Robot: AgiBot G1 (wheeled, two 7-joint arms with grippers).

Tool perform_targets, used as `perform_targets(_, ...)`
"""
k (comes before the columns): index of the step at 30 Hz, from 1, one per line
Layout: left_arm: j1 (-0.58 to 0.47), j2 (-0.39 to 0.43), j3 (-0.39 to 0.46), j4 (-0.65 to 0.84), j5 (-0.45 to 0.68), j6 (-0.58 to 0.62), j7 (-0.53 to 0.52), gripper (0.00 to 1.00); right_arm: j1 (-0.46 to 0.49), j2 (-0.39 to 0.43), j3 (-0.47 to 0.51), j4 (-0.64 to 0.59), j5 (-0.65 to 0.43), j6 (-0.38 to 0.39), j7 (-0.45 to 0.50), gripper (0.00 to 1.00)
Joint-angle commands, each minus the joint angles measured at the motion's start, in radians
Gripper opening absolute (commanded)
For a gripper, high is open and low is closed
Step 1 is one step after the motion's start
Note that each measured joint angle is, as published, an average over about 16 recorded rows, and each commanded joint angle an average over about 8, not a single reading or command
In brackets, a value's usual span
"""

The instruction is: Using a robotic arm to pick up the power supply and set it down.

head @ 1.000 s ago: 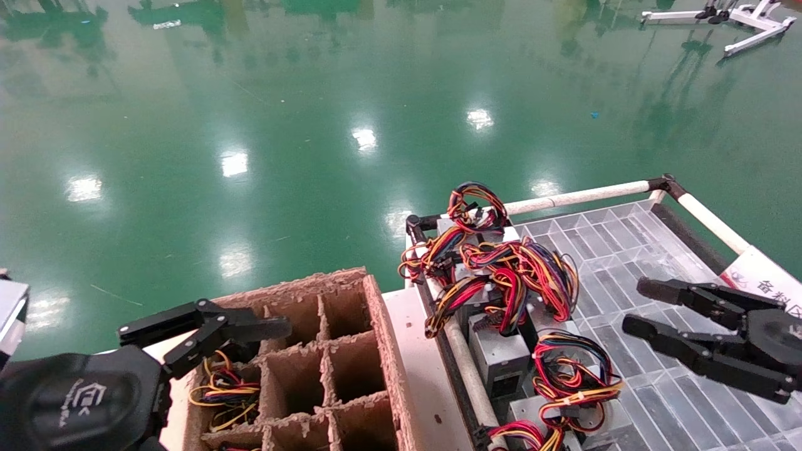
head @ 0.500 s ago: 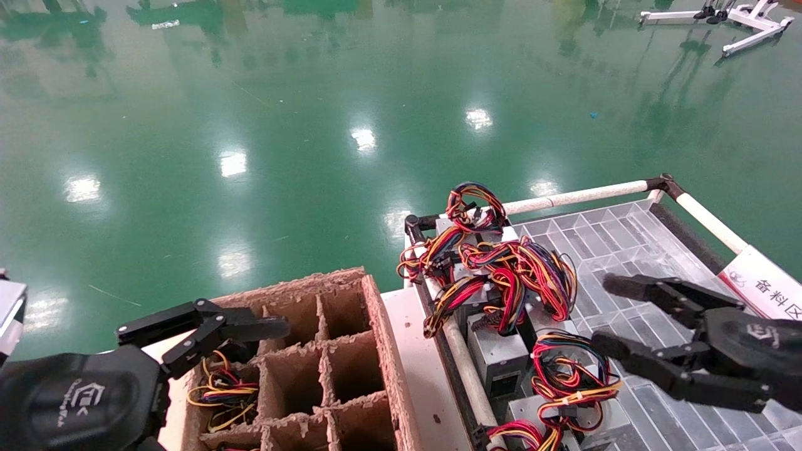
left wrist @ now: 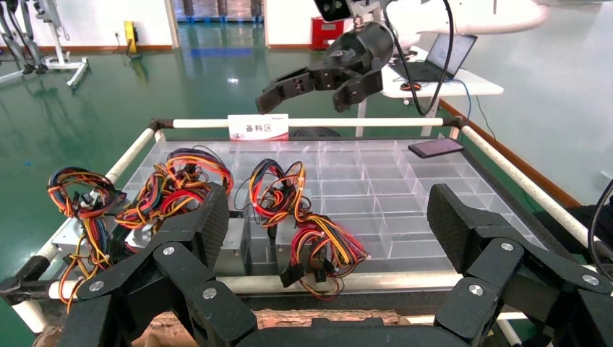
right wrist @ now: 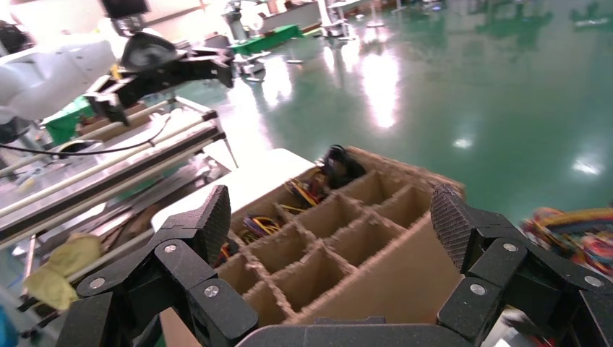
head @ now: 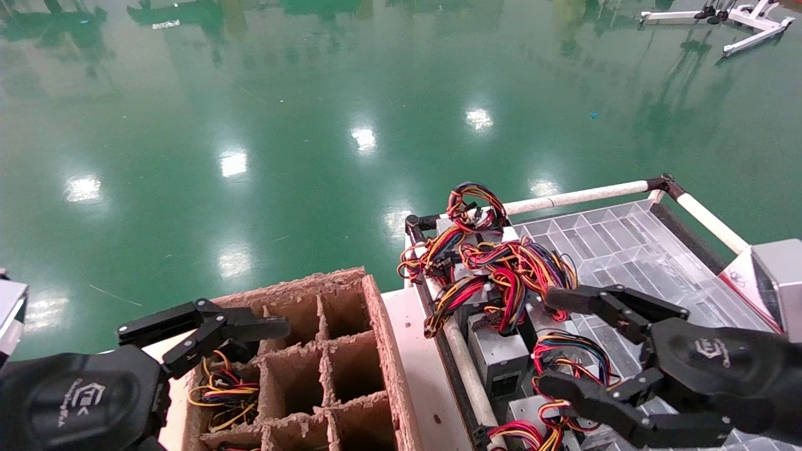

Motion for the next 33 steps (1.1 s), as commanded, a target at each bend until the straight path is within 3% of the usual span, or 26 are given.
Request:
perform_targets(1,0.0,0.0,0.0,0.0,0.0,0.0,0.0,1.0,-0.013,-0.006,0.035,0.028,-0.021,0.003,0.013,1.0)
perform_targets(33,0.0,-0.001,0.002,0.0,-0.001,-0.001,0.001,1.0,-0.223,-0.092,0.577,0.46,-0.355,0.046,0.21,1.0)
